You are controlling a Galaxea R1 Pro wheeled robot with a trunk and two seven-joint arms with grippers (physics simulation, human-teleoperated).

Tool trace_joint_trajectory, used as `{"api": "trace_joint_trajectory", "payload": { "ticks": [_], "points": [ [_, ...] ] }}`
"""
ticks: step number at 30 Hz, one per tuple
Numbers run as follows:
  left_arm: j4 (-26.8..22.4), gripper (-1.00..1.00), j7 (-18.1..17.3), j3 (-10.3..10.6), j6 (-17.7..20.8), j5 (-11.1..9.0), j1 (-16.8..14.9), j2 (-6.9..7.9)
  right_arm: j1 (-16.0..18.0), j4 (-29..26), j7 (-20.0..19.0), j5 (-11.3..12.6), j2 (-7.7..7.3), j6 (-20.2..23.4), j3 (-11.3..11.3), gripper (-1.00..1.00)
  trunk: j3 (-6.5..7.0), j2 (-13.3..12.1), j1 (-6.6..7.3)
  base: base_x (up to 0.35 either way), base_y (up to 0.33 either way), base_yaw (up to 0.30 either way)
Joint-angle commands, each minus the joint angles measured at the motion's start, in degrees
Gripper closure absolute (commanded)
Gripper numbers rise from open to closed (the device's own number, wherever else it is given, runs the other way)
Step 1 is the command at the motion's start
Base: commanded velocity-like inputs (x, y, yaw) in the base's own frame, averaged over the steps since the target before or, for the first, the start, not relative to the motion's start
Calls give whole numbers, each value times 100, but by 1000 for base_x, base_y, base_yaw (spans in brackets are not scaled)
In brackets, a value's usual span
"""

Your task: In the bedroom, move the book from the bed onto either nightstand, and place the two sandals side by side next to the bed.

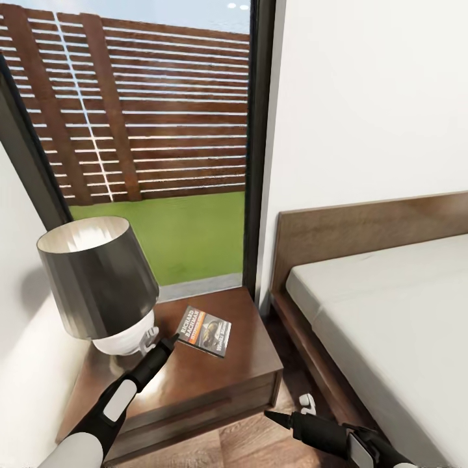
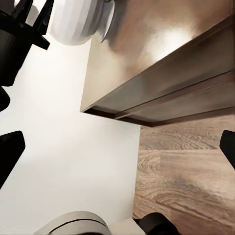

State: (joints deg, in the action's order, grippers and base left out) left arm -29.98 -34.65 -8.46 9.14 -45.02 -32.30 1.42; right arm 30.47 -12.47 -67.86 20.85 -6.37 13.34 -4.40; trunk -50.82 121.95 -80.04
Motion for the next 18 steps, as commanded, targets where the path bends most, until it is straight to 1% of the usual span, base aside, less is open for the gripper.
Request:
{"api": "trace_joint_trajectory", "payload": {
  "ticks": [1, 18],
  "points": [
    [1, 100, -24, -15, 61, -59, -4, -2, 3, -5, -7, 58, -5, 52, -44, -100, -23, 44, -22, 0, 0, 0],
    [1, 100, -24, -15, 61, -59, -4, -2, 3, -8, -7, 57, -5, 54, -52, -100, -329, 726, -395, 0, 0, 0]
  ]
}}
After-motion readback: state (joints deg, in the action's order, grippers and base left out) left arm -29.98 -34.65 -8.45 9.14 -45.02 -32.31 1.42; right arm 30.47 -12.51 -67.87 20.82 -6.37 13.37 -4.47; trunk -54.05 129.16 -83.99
